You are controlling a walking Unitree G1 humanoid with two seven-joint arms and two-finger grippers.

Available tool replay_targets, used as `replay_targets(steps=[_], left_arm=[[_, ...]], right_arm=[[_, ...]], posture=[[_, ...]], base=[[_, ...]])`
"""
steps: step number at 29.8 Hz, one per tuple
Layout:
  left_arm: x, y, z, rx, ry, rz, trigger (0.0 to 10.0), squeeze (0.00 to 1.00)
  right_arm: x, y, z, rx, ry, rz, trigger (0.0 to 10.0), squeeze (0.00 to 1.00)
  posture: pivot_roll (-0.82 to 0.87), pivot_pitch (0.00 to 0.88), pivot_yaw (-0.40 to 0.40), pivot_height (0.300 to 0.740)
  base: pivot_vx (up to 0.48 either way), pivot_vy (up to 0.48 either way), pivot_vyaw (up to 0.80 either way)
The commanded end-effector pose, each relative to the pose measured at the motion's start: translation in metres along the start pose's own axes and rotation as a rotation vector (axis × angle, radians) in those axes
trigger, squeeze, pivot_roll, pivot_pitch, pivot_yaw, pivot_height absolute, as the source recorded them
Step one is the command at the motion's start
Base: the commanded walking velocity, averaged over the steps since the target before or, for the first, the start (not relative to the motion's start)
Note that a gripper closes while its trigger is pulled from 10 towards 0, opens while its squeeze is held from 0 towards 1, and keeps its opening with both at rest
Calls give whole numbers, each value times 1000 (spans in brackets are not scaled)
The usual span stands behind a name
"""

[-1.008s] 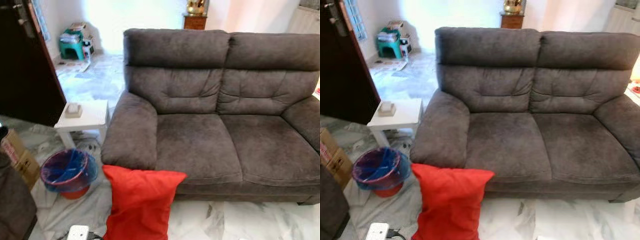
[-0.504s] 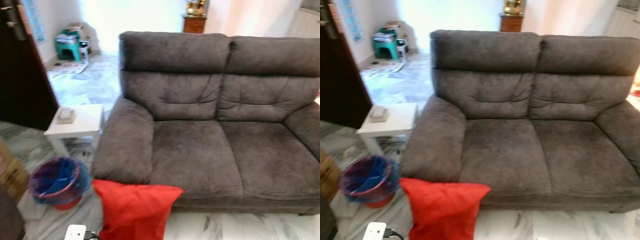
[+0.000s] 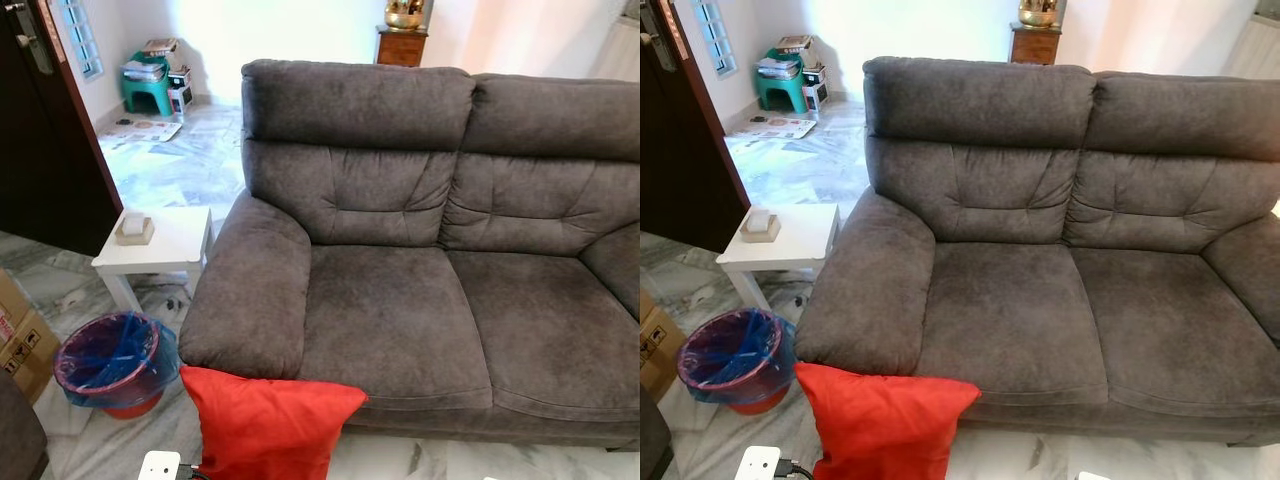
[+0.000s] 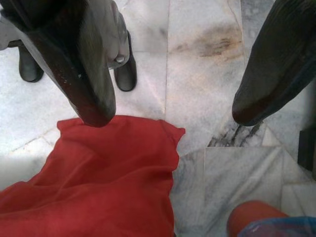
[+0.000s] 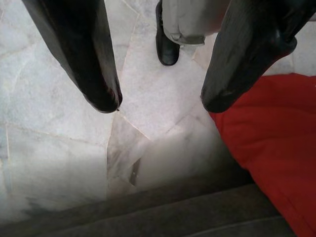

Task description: Move the pillow to the sofa from floor

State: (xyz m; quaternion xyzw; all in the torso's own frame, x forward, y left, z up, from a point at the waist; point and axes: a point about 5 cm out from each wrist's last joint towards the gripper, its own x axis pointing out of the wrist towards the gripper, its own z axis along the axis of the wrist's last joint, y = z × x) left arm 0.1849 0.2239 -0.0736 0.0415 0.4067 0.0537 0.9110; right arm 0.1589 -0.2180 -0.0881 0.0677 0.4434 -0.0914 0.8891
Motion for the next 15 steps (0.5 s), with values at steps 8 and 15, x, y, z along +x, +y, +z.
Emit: replay_targets(steps=[8,15], left_arm=[[-7,23,-20,-70,95,59,10000,0],[-7,22,-21,-72,101,56,10000,0]], right_arm=[[6,36,7,144,31,103,10000,0],[6,36,7,124,26,99,10000,0]], posture=[[165,93,38,740],[163,94,39,740]], base=[[0,0,0],[0,0,457]])
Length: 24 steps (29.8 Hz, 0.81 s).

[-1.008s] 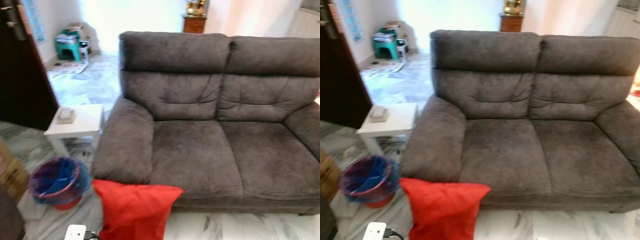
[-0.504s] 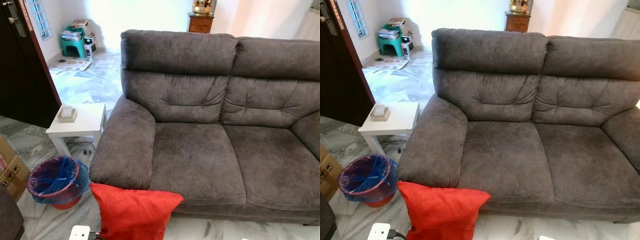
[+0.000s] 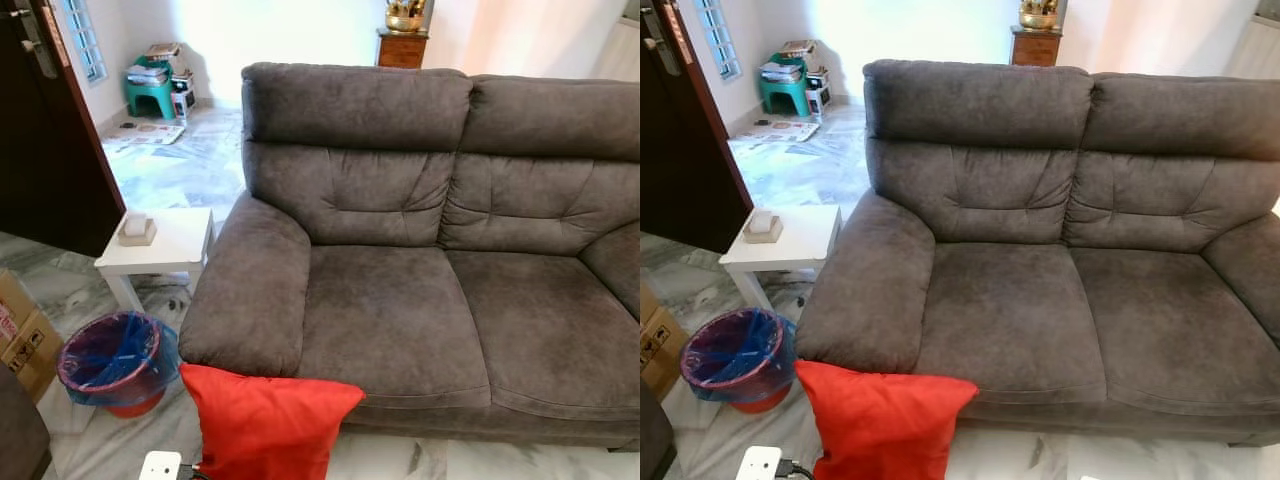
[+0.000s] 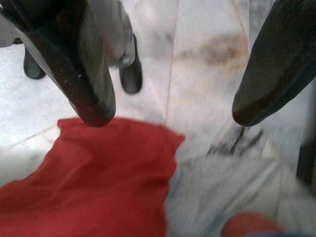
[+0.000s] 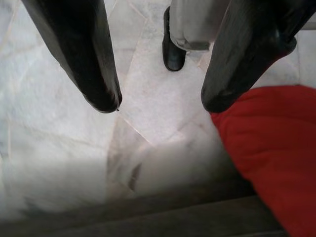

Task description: Move the pillow to the sofa from floor

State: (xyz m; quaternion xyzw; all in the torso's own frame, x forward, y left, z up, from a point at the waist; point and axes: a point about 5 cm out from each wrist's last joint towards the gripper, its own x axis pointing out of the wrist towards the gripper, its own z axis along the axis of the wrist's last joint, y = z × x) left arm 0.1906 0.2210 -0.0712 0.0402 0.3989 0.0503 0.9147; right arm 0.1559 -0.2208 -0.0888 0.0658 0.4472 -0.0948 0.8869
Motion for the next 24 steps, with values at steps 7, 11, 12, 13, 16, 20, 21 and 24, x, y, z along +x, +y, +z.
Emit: replay_targets(steps=[7,11,12,13,16,20,21,24], left_arm=[[-10,24,-28,-74,119,61,10000,0],[-10,24,-28,-74,118,61,10000,0],[-10,24,-28,-73,118,61,10000,0],[-10,24,-28,-73,118,61,10000,0],[-10,24,-28,-73,116,61,10000,0],[-9,24,-28,-68,115,60,10000,0],[-9,24,-27,-67,115,60,10000,0],[-9,24,-27,-63,115,59,10000,0]], right_arm=[[7,39,10,125,20,108,10000,0],[7,39,10,123,20,107,10000,0],[7,39,10,122,20,108,10000,0],[7,39,10,122,20,108,10000,0],[7,39,10,119,20,109,10000,0],[7,39,10,117,20,110,10000,0],[7,39,10,117,20,110,10000,0],[7,39,9,117,21,111,10000,0]], posture=[[161,96,39,740],[160,92,38,740],[160,92,38,740],[160,92,38,740],[161,91,38,740],[159,82,38,740],[159,82,38,740],[158,76,37,740]], base=[[0,0,800],[0,0,800],[0,0,800],[0,0,800],[0,0,800],[0,0,800],[0,0,800],[0,0,800]])
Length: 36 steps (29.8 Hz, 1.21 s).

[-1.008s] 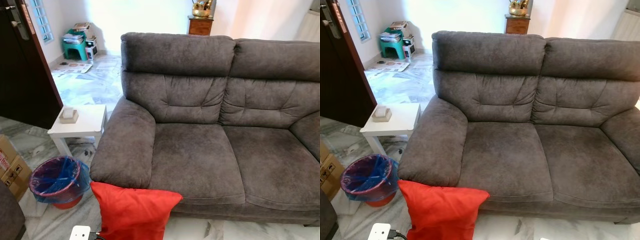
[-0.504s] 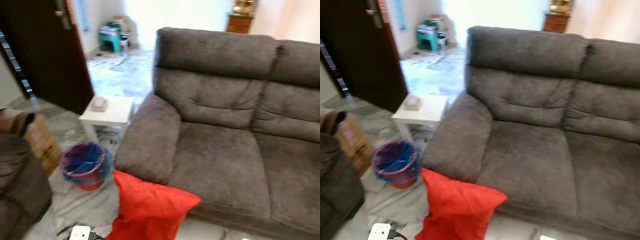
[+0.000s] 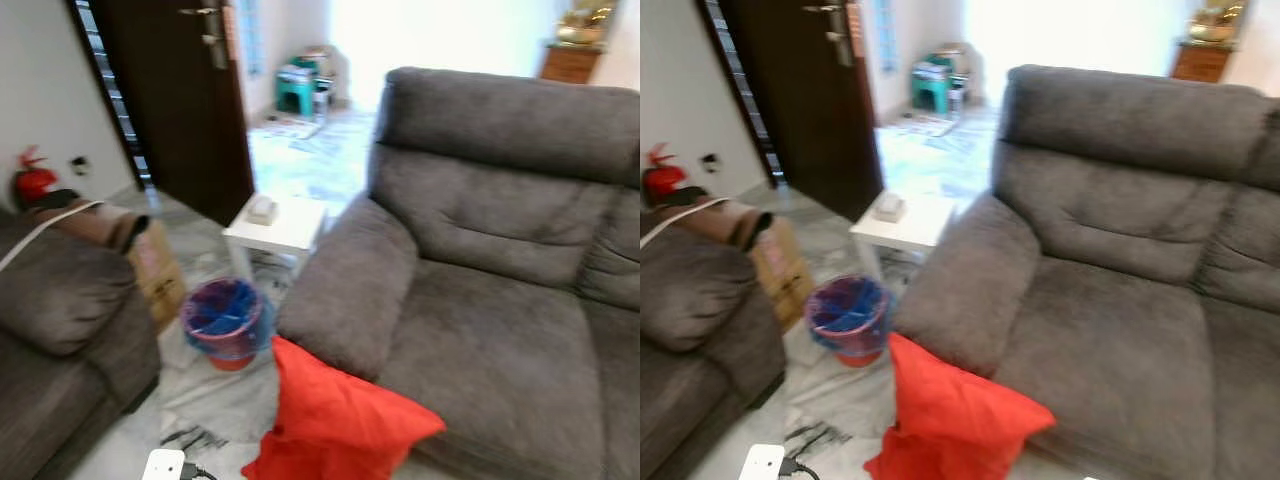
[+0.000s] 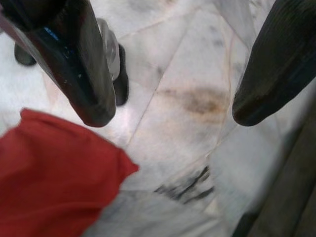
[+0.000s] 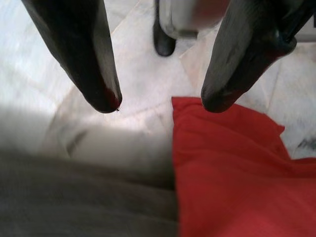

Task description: Move the pillow to the sofa from floor

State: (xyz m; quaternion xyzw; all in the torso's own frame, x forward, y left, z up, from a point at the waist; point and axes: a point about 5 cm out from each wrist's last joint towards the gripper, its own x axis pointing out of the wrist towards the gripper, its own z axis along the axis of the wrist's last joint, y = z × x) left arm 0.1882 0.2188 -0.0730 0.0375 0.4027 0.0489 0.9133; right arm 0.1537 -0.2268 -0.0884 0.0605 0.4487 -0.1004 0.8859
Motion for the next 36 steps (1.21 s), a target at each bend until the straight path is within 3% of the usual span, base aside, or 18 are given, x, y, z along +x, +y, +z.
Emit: replay_targets(steps=[1,7,18,36], left_arm=[[-9,26,-24,-60,106,63,10000,0],[-8,26,-24,-57,107,61,10000,0],[-8,27,-24,-46,109,62,10000,0],[-6,25,-18,-26,91,58,10000,0]], right_arm=[[7,45,10,121,20,126,10000,0],[7,45,9,124,19,129,10000,0],[6,45,9,155,18,127,10000,0],[7,46,10,142,20,136,10000,0]], posture=[[158,74,37,740],[159,68,36,740],[160,74,38,740],[162,86,34,740]], base=[[0,0,800],[0,0,800],[0,0,0],[0,-398,0]])
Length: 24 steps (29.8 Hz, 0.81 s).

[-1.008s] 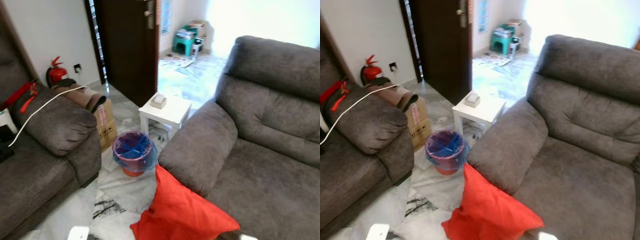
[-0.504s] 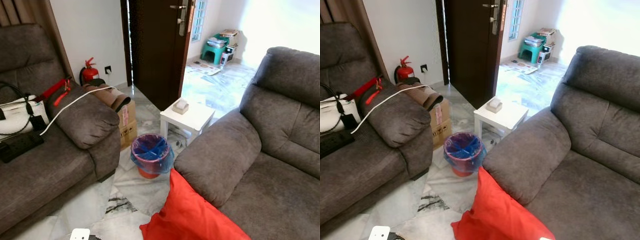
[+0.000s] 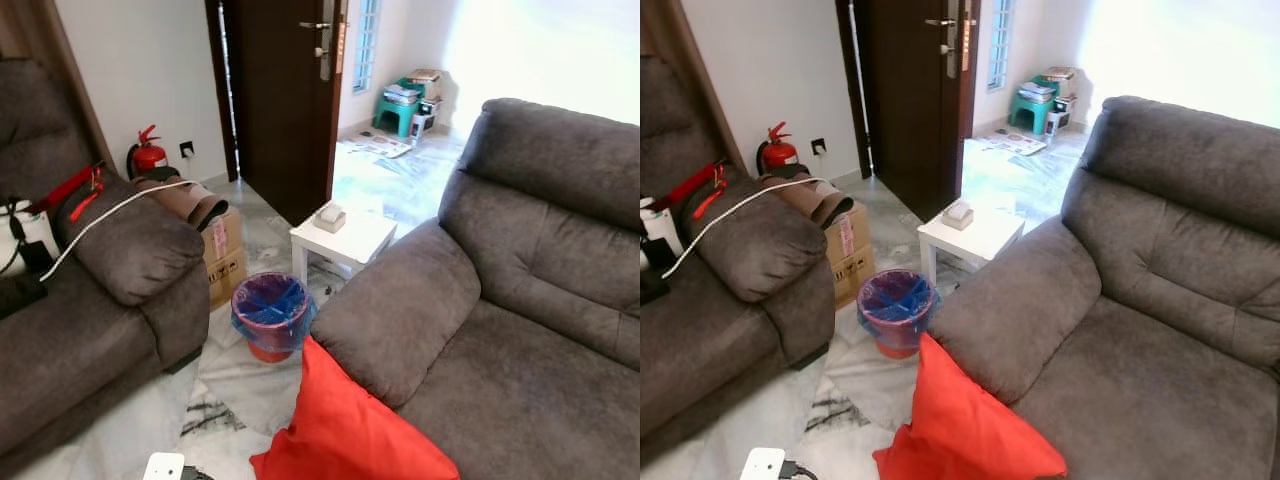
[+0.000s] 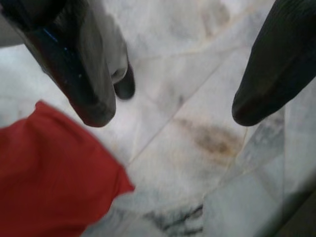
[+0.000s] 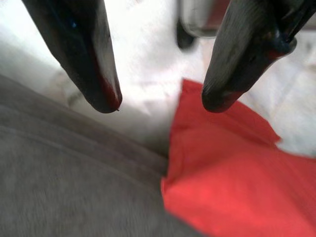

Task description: Move the pillow to the sofa from floor

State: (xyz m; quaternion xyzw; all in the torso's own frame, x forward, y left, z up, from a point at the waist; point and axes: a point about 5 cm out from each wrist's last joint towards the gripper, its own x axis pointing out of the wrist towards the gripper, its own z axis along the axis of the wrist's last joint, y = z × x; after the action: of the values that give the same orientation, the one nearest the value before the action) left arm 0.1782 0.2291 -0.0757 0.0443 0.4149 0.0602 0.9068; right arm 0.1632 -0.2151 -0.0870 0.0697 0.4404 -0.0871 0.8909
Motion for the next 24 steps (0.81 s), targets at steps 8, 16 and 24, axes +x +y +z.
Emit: replay_targets(steps=[8,16,24], left_arm=[[-2,13,-6,-38,54,32,10000,0],[-1,13,-4,-49,38,29,10000,0],[-1,12,-2,-52,33,26,10000,0]], right_arm=[[5,32,4,133,33,101,10000,0],[5,32,6,104,31,105,10000,0],[5,32,5,129,35,106,10000,0]], posture=[[162,90,34,740],[165,93,32,740],[164,92,32,740]], base=[[0,0,0],[0,0,650],[0,0,200]])
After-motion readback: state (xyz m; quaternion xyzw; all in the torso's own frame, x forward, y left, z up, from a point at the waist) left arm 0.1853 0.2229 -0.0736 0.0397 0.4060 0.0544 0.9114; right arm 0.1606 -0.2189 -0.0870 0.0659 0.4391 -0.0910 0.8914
